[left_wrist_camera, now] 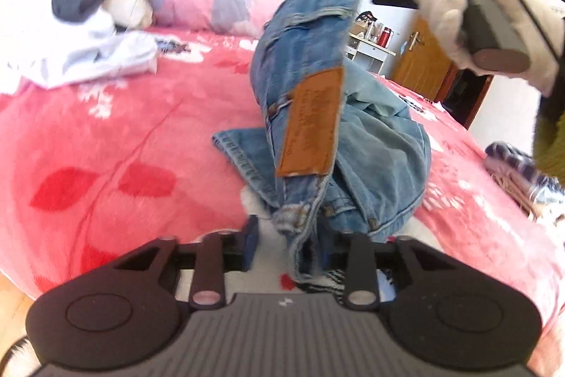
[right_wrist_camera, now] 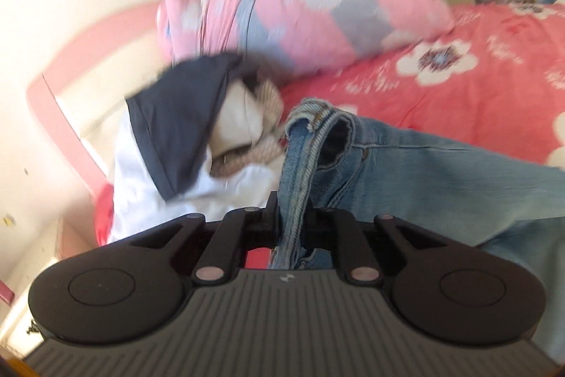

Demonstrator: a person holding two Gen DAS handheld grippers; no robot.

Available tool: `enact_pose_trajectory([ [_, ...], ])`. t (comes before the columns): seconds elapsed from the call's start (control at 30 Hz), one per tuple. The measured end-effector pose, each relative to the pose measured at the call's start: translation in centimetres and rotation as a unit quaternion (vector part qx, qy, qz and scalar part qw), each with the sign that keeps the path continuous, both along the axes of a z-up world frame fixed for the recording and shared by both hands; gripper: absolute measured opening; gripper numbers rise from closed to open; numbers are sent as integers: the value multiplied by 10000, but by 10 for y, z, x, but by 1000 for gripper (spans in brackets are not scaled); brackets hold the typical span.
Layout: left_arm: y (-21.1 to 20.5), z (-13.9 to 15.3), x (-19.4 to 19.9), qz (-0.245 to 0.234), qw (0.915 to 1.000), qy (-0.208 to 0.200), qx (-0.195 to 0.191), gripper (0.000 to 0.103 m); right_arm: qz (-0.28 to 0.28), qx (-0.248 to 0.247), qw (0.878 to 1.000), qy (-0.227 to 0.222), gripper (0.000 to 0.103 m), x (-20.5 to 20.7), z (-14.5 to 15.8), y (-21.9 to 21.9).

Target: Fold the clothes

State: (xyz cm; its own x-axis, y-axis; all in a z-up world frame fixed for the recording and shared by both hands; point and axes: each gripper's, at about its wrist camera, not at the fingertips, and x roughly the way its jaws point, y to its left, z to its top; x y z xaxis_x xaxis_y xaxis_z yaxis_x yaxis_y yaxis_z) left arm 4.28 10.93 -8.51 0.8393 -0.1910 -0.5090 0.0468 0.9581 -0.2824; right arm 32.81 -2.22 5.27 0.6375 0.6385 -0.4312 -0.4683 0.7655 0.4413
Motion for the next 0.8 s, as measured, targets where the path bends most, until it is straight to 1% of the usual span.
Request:
enact_pose_trajectory([
  [0.07,-7,9,-5,-40,9999,-144,57,12,-148,266,9995,-72,8,-9,5,-26],
  [0.13,-15,23,-11,-128,9990,-425,113,12,-339,570,9977,-167,8,-18,10,-54],
  [0.17,-20,32,-13,-204,9981,-579,96,11,-414,748,9961,-239,8,-23,14,-69],
  [0.23,-30,56,-19,-468,9945,-936,-70,11,-575,1140,9908,-444,7,-37,25,-104],
  [0.3,-45,86,-25,-800,9874,-1343,-246,11,-715,1527,9826,-779,7,-56,45,-142],
  [0.37,-66,120,-30,-1252,9753,-1755,-485,11,-904,1836,9716,-1190,7,-79,70,-183],
  [0.43,-90,156,-33,-1752,9578,-2153,-752,11,-1168,2083,9573,-1629,8,-107,102,-227],
  [0.47,-104,175,-35,-2018,9463,-2365,-892,11,-1314,2182,9500,-1808,8,-120,119,-249],
  [0.5,-118,194,-38,-2284,9328,-2584,-1050,11,-1459,2287,9418,-1984,8,-135,136,-272],
  [0.57,-146,230,-46,-2804,9014,-3007,-1354,11,-1751,2423,9241,-2379,8,-168,172,-319],
  [0.63,-171,262,-55,-3293,8684,-3334,-1618,11,-2030,2385,9073,-2806,8,-204,210,-358],
  [0.7,-191,285,-63,-3689,8389,-3535,-1876,11,-2271,2220,8927,-3198,8,-240,246,-386],
  [0.73,-200,293,-66,-3840,8270,-3599,-1976,11,-2375,2122,8857,-3377,8,-258,263,-398],
  [0.8,-216,302,-71,-4056,8088,-3676,-2150,11,-2565,1848,8752,-3662,8,-288,290,-412],
])
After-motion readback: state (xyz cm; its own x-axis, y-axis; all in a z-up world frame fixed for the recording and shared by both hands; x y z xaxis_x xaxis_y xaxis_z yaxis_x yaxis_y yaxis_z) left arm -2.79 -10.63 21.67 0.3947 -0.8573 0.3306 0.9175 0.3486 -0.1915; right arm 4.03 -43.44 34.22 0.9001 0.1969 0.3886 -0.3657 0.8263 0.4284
